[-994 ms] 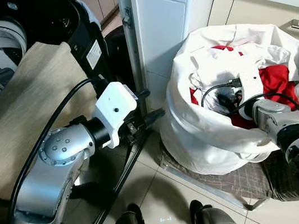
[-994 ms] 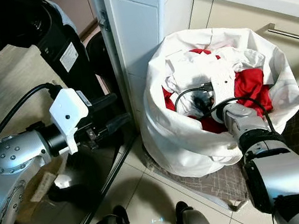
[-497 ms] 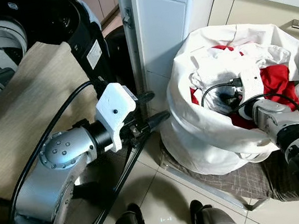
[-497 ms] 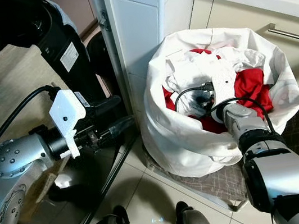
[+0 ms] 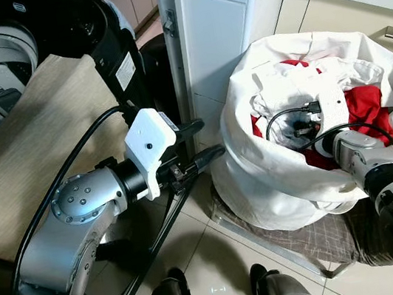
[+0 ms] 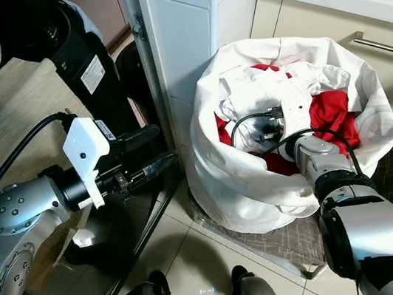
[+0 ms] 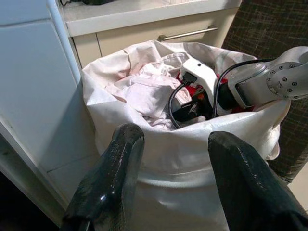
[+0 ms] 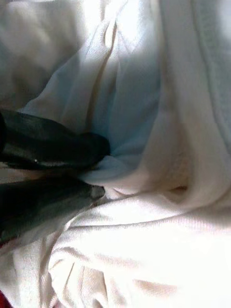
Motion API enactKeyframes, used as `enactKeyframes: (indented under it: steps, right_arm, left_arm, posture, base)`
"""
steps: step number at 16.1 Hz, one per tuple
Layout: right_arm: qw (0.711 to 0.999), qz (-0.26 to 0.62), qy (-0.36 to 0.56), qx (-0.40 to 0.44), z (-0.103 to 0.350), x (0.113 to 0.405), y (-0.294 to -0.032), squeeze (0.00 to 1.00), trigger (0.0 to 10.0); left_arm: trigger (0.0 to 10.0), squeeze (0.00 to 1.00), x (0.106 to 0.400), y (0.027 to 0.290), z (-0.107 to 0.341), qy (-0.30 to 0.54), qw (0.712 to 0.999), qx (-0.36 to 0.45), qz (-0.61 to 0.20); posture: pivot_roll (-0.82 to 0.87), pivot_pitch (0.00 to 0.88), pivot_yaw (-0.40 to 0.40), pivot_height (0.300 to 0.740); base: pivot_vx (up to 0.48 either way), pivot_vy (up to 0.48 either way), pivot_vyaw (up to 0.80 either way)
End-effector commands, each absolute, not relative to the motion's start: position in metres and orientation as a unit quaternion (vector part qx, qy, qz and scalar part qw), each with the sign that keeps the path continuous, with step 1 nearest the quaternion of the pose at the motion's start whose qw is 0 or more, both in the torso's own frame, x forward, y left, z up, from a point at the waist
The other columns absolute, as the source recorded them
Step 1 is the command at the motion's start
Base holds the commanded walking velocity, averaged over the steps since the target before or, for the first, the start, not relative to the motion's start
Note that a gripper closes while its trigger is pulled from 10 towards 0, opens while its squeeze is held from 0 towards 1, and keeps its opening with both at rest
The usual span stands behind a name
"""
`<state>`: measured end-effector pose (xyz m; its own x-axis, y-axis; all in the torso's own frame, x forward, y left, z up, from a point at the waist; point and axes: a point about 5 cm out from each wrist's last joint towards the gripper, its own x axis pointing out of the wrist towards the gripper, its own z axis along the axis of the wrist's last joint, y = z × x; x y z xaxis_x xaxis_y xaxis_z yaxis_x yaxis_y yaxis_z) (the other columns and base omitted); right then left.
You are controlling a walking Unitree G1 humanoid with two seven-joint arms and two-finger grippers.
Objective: Clothes washing
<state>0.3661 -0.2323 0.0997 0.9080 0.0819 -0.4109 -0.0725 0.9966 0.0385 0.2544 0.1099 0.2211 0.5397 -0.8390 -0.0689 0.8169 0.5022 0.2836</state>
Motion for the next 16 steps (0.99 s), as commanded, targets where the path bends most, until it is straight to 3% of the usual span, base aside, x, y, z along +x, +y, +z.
enactKeyframes:
  steps: [1,7,11,14,16]
  right_arm:
    - [0.981,0.035,0.192,0.024,0.106,0.369,-0.233,0.0,0.0]
    - [0.995,0.044,0.08,0.042,0.146,0.379,-0.24,0.0,0.0]
    - [0.998,0.053,-0.014,0.018,0.198,0.363,-0.247,0.0,0.0]
    - [0.991,0.075,-0.089,0.072,0.251,0.352,-0.247,0.0,0.0]
    - [0.987,0.082,-0.106,0.09,0.262,0.349,-0.246,0.0,0.0]
  left_arm:
    - [10.0,0.0,0.255,0.111,0.218,-0.038,0.869,0.139,-0.473]
    - [10.0,0.0,0.257,0.11,0.212,-0.042,0.873,0.135,-0.466]
    - [10.0,0.0,0.262,0.106,0.211,-0.053,0.875,0.135,-0.463]
    - [10.0,0.0,0.27,0.102,0.22,-0.086,0.883,0.13,-0.443]
    - [10.0,0.0,0.273,0.101,0.223,-0.097,0.887,0.125,-0.435]
  posture:
    - [0.08,0.193,0.018,0.74]
    - [0.02,0.142,0.019,0.74]
    - [-0.01,0.128,0.012,0.74]
    - [-0.02,0.127,0.003,0.74]
    - [-0.03,0.125,0.002,0.74]
  base:
    - [0.0,0.0,0.0]
    - [0.0,0.0,0.0]
    - [0.0,0.0,0.0]
    - [0.0,0.0,0.0]
    - [0.0,0.0,0.0]
